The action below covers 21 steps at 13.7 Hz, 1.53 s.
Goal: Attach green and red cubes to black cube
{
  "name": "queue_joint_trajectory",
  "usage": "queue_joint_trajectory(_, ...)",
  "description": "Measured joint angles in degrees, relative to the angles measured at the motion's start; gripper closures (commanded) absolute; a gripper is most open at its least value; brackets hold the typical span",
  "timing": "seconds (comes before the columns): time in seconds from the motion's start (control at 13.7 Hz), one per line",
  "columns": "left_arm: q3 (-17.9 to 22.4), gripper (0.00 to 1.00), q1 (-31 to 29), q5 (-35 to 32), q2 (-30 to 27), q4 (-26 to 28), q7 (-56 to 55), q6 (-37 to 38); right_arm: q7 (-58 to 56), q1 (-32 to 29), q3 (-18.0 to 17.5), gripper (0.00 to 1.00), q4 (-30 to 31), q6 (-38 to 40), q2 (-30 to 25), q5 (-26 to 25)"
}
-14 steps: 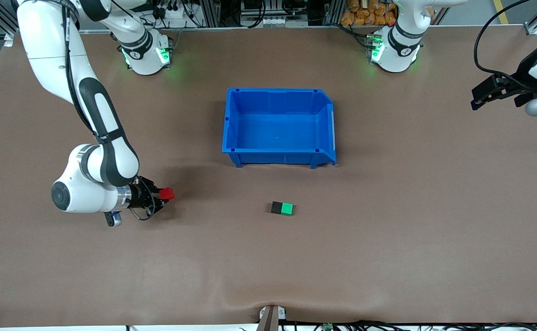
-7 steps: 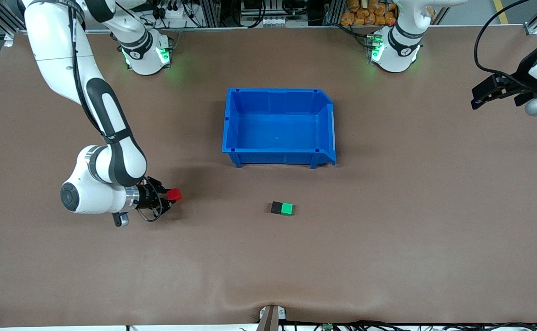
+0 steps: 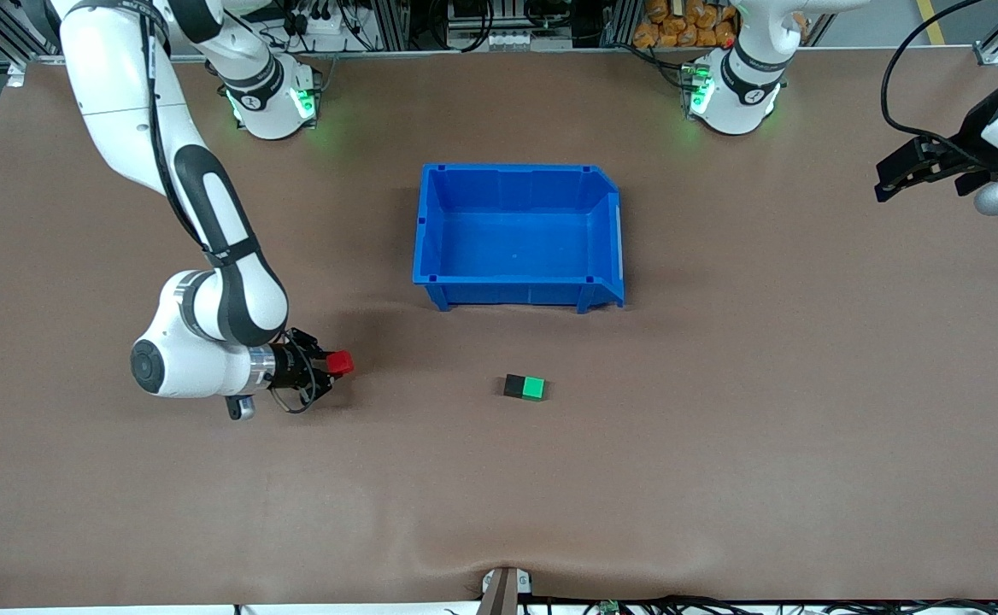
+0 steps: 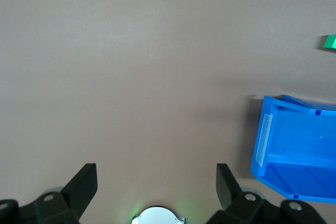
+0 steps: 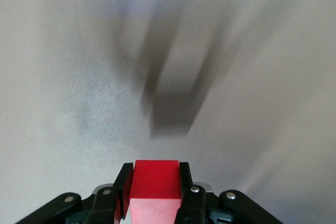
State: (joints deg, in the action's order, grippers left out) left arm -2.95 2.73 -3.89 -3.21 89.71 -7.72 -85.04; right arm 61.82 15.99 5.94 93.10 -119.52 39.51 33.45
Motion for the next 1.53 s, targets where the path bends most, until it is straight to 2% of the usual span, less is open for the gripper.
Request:
queue_joint_trajectory(1.09, 0.12, 0.0, -0.03, 0.0, -0.01, -0.33, 0.0, 0.92, 9.63, 5.06, -0.03, 1.0, -4.52, -2.52, 3.19, 2.69)
queue_joint_trajectory(1.53, 0.11, 0.0, -0.02, 0.0, -0.01, -0.34, 0.01, 0.99, 9.87, 6.33, -0.02, 1.0, -4.97, -3.16, 4.12, 6.07)
